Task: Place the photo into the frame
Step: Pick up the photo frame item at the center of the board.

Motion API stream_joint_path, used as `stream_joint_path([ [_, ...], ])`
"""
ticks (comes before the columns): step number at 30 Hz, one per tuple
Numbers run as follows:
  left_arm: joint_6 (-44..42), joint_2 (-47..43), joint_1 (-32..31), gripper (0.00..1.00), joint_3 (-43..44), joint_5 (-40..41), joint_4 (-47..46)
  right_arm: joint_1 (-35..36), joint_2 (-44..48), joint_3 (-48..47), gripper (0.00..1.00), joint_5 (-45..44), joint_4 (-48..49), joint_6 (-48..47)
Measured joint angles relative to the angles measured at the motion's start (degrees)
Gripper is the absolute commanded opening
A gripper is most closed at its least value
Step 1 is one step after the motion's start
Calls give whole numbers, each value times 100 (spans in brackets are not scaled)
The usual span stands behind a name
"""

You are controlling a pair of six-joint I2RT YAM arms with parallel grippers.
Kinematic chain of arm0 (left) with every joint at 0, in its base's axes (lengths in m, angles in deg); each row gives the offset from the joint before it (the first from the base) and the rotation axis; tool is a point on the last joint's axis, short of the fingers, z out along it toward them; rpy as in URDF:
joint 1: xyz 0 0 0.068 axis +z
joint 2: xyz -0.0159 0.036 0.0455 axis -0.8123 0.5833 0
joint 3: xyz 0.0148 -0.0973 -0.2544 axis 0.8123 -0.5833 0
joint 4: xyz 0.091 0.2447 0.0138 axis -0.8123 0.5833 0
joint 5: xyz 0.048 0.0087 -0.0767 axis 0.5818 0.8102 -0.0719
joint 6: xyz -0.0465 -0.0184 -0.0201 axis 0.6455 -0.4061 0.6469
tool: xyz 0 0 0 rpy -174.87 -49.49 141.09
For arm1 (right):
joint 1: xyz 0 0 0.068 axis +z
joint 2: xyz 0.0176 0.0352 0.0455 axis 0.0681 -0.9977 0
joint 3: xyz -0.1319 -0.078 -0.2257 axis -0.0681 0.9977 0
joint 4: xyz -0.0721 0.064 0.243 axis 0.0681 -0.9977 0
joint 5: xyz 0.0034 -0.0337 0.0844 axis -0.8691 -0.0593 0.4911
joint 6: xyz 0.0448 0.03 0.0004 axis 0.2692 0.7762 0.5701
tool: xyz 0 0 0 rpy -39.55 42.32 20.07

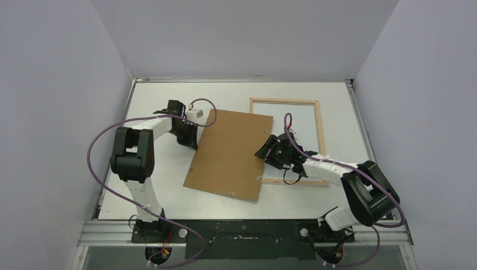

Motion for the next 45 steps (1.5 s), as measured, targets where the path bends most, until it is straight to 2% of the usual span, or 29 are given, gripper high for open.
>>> stream_joint_path([
  [17, 0, 33, 11, 0, 42, -22, 44, 0, -166, 0, 53, 79, 203, 50],
  [19, 0, 33, 11, 0, 42, -22, 46, 0, -188, 0, 48, 111, 251, 68],
  [24, -2, 39, 20, 0, 63, -11, 83, -33, -192, 9, 27, 111, 256, 138],
  [26, -2, 39, 39, 0, 72, -2, 114, -37, -192, 11, 22, 98, 234, 151],
  [30, -2, 44, 72, 0, 90, 7, 166, -37, -188, 11, 22, 105, 208, 188],
  [34, -2, 55, 74, 0, 103, 4, 186, -26, -131, 11, 33, 138, 260, 280],
  [45, -17, 57, 129, 0, 140, 146, 258, 17, 22, 160, 29, 247, 1019, 542],
])
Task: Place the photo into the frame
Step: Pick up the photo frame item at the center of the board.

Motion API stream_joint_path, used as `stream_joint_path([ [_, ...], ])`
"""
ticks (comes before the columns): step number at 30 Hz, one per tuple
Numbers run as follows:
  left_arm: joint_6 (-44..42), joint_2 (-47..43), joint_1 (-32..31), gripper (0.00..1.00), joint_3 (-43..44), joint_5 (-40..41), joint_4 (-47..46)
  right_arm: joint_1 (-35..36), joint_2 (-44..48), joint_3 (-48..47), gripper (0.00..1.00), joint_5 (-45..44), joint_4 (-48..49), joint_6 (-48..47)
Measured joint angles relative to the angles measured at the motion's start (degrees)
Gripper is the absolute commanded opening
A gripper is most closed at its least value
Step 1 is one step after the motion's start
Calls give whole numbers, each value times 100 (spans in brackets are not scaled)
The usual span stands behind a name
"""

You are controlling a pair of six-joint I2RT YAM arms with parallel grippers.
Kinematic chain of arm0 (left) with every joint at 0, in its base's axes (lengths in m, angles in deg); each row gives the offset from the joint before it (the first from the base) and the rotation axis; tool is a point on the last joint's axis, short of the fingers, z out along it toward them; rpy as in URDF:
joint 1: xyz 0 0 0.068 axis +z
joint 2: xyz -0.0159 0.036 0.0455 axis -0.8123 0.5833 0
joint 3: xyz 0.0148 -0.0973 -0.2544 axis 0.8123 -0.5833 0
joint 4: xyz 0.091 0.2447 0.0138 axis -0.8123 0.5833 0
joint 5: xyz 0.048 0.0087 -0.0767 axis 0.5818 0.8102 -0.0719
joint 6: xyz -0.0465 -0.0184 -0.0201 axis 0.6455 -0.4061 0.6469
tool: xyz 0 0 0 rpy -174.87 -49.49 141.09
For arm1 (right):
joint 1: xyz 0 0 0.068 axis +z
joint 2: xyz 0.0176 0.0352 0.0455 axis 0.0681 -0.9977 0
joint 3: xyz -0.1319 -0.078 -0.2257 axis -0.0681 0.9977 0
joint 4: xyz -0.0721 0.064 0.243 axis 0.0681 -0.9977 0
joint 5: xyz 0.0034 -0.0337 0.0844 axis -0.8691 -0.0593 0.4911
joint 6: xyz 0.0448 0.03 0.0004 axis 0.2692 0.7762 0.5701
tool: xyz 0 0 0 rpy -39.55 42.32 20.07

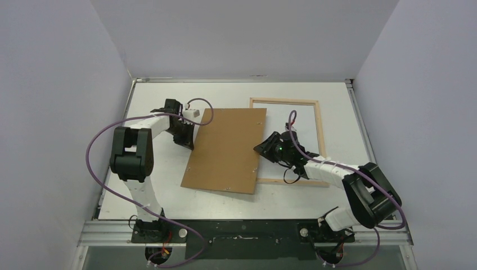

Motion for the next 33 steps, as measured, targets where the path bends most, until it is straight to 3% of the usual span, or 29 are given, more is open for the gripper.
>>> stream_joint_path([
  [5, -4, 0, 15, 0, 26, 17, 37, 37, 328, 4, 28, 227, 457, 92],
  [11, 13, 0, 13, 0, 31, -68, 66, 151, 393, 4, 35, 723, 1303, 293],
  [16, 15, 0, 13, 0, 31, -94, 74, 151, 385, -63, 21, 800, 1250, 269],
  [19, 13, 0, 13, 0, 31, -114, 81, 151, 396, -168, 6, 691, 935, 157],
  [22, 15, 0, 13, 0, 31, -151, 105, 149, 407, -407, 5, 529, 378, 28],
  [25, 13, 0, 13, 25, 50, -188, 227, 140, 407, -699, 5, 487, 2, -55],
  [33, -72, -76, 361, 66, 896, -365, 1108, -136, 404, -1272, 5, 520, -649, -299],
])
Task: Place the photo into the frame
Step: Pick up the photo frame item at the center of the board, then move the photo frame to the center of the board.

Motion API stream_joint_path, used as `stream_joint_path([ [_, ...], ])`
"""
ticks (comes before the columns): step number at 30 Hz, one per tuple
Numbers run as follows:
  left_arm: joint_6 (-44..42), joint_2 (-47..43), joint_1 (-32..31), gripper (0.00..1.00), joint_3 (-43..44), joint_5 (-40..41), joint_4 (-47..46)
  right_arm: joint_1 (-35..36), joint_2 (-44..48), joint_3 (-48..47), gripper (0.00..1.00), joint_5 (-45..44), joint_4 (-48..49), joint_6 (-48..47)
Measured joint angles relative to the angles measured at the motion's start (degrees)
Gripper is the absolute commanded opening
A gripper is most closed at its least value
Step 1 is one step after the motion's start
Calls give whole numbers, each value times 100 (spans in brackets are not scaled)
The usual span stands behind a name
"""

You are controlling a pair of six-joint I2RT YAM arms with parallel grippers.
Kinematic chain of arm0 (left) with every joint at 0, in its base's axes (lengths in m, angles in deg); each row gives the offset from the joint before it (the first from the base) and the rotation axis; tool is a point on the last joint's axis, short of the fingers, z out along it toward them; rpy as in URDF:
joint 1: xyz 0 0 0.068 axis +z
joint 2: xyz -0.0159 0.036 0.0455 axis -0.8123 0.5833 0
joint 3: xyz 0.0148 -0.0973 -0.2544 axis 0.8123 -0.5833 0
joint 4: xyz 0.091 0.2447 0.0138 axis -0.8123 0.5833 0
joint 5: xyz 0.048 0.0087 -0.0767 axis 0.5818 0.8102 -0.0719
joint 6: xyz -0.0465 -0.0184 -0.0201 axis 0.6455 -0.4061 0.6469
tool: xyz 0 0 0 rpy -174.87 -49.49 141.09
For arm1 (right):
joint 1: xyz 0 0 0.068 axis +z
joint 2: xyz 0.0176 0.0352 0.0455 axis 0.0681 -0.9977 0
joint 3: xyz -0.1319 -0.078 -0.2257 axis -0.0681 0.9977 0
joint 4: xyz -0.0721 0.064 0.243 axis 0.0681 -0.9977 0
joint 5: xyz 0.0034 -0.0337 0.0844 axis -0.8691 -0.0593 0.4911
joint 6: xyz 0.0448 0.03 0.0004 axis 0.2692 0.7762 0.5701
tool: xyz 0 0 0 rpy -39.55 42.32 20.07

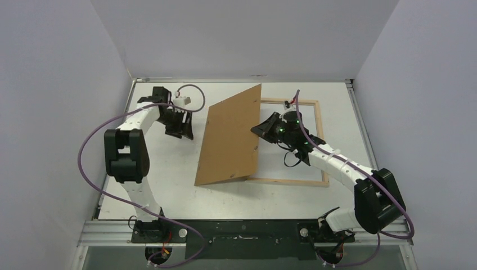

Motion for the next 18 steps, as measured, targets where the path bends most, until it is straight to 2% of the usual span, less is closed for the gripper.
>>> stream_joint_path([
  [3, -42, -223, 256, 67, 420, -15, 144, -284, 2, -352, 5, 35, -293, -166],
  [8, -35, -640, 492, 61, 822, -28, 229, -911, 31, -894, 5, 83, -680, -361],
  [13, 7, -625, 356, 56, 824, -66, 273, -1611, 289, -1451, 5, 223, -1185, -468],
  [18, 179, -457, -44, 54, 787, -57, 205, -2472, 693, -1880, 5, 507, -1694, -629],
])
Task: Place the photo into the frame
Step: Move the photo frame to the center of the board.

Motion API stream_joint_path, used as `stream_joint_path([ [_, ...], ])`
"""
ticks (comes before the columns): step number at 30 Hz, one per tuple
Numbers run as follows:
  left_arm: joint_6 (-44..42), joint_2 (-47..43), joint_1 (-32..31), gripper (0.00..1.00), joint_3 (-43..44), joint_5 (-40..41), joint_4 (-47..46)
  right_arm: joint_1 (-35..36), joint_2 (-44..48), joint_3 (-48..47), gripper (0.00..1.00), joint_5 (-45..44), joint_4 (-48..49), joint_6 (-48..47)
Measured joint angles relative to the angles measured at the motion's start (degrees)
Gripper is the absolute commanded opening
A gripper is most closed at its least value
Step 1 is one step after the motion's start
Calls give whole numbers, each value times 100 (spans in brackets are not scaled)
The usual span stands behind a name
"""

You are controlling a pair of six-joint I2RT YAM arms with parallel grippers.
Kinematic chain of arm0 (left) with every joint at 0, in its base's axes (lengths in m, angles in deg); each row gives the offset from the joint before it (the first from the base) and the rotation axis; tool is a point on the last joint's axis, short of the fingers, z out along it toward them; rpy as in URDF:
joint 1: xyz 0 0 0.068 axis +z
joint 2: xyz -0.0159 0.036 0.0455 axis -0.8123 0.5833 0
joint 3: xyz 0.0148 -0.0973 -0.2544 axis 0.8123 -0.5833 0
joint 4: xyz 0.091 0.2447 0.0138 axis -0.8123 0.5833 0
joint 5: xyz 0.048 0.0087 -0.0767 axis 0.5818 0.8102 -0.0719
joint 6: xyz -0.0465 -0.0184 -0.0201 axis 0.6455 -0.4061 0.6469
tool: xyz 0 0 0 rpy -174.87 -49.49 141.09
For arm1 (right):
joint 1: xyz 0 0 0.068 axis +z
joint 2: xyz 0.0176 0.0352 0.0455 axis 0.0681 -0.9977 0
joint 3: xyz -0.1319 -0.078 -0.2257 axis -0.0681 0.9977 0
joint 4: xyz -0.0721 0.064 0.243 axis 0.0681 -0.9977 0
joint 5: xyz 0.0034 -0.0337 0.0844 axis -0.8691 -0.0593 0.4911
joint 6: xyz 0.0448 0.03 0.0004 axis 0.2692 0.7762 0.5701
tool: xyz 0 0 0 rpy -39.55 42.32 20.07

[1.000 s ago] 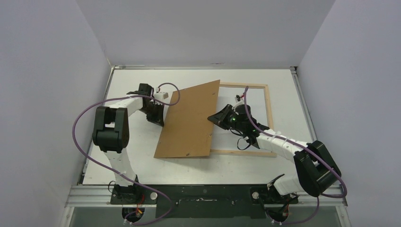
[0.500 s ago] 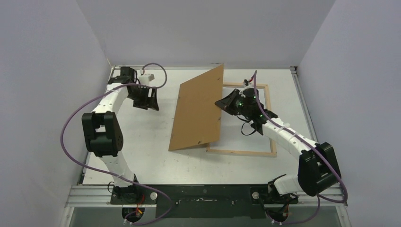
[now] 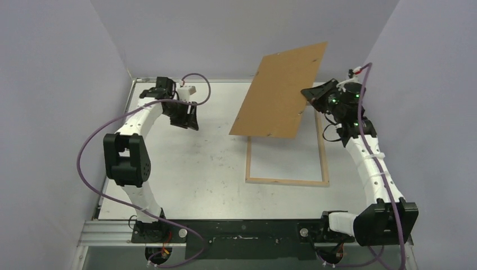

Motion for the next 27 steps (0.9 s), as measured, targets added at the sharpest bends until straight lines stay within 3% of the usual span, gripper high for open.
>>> stream_joint_path([
  [7, 409, 717, -1215, 54, 111, 17, -199, -1368, 595, -256, 5, -166, -820, -374],
  [17, 979, 1965, -2138, 55, 1193, 44, -393, -1910, 981, -247, 5, -103, -1189, -256],
  [27, 1467, 2330, -2721, 59, 1624, -26, -964, -2472, 1032, -214, 5, -66, -1182, -76],
])
